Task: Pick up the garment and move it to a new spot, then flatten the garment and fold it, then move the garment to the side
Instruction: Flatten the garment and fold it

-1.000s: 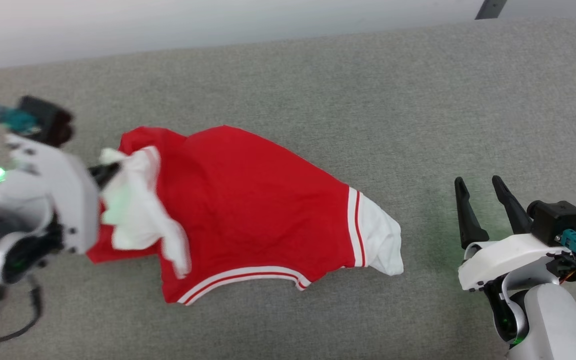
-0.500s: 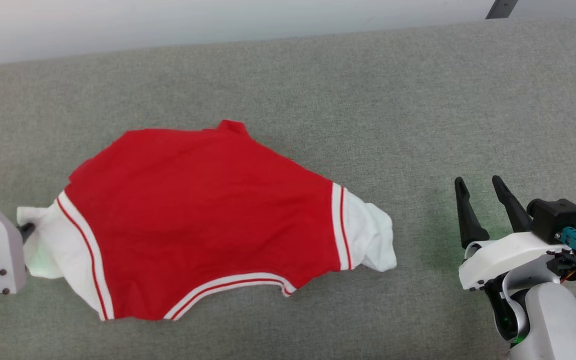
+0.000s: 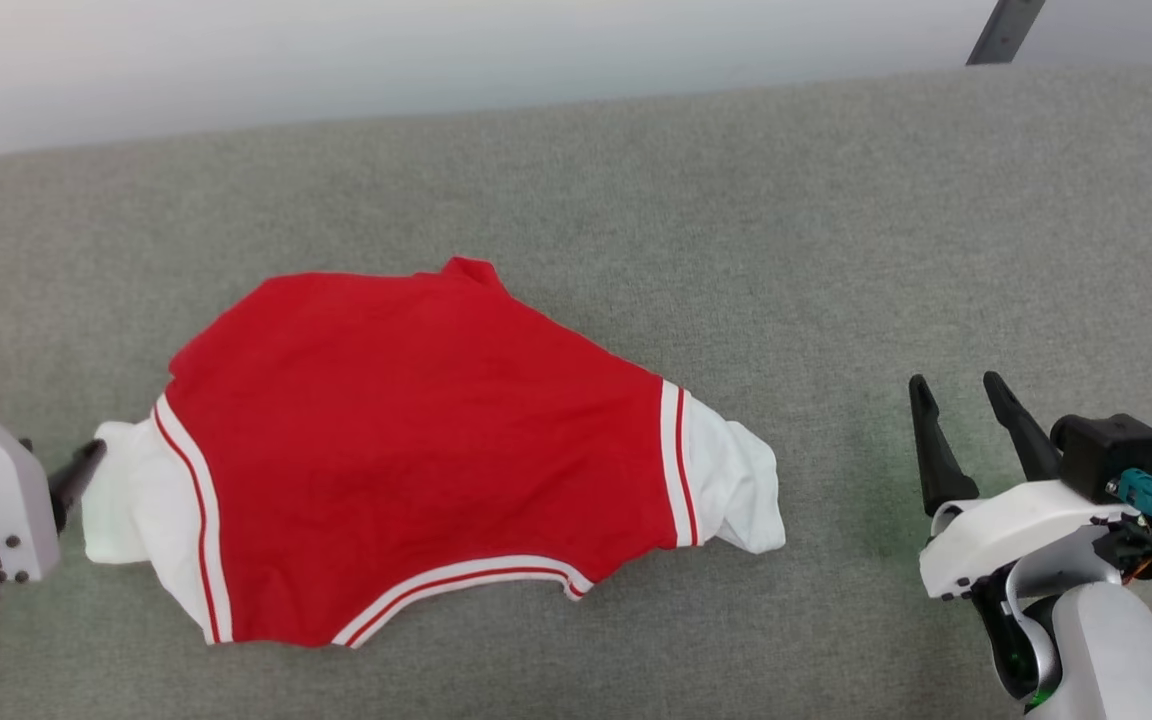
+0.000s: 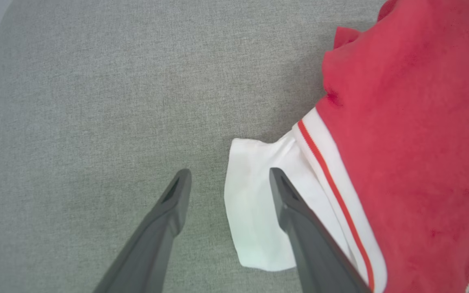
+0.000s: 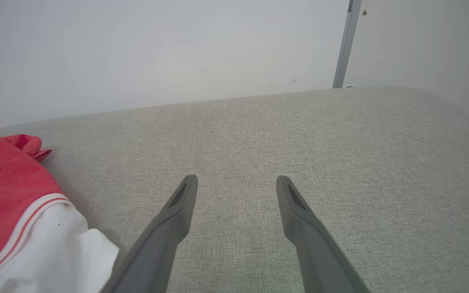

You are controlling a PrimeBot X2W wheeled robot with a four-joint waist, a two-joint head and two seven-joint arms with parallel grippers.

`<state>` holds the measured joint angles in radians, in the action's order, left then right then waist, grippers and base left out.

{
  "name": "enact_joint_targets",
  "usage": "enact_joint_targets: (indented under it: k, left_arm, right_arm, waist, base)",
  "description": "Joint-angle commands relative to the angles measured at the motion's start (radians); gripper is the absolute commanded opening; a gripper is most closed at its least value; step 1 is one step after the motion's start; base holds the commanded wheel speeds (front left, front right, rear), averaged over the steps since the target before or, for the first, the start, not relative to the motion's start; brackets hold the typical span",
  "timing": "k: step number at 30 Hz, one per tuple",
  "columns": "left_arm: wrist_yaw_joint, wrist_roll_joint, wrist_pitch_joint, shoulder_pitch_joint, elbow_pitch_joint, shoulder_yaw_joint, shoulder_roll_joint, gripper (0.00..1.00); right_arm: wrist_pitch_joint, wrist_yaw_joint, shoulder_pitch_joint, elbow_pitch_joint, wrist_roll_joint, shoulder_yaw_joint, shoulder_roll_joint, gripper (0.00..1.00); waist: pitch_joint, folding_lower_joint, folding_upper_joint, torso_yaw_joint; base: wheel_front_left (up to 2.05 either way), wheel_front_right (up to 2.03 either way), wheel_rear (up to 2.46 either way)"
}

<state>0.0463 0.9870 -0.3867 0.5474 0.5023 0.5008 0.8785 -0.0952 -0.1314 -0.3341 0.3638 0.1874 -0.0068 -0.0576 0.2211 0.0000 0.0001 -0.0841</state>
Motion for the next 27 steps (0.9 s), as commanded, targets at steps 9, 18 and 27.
enact_joint_targets:
  k: [9,18,27]
  left_arm:
    - [0.012,0.018,-0.034,-0.076,-0.017,0.034,-0.005,1.0]
    - [0.018,0.027,-0.053,-0.059,0.058,0.052,-0.039,1.0]
    - [0.038,0.038,-0.062,-0.015,0.159,0.059,-0.075,1.0]
  right_arm:
    - [0.015,0.001,0.054,-0.014,0.01,-0.004,-0.016,1.0]
    - [0.031,0.001,0.085,-0.079,0.002,-0.007,-0.034,1.0]
    - [0.065,0.001,0.11,-0.165,-0.016,-0.031,-0.037,1.0]
  waist:
    - [-0.082,0.0,-0.0001,0.023]
    - [-0.07,0.0,-0.0001,0.013]
    - [-0.032,0.0,-0.0001,0.002]
  base:
    - [0.0,0.0,0.0]
    - [0.0,0.0,0.0]
    - [0.0,0.0,0.0]
